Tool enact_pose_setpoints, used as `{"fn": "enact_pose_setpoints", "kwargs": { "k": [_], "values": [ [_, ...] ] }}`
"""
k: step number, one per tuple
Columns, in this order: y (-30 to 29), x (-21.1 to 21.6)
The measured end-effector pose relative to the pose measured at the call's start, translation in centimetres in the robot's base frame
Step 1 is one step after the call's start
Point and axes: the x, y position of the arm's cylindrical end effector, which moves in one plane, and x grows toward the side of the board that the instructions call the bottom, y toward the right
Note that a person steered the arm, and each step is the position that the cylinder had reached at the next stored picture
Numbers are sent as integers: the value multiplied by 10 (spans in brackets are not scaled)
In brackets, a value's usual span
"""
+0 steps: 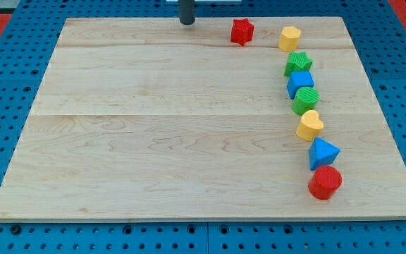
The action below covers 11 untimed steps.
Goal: Place the red star left to the yellow heart
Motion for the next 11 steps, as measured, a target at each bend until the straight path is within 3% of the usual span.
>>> {"fn": "enact_pose_setpoints", "kwargs": {
  "k": [2, 4, 5, 7, 8, 9, 11],
  "values": [
    [-4, 1],
    [89, 16],
    [59, 78],
    [46, 45],
    [115, 41],
    [118, 71],
    [83, 190]
  ]
}}
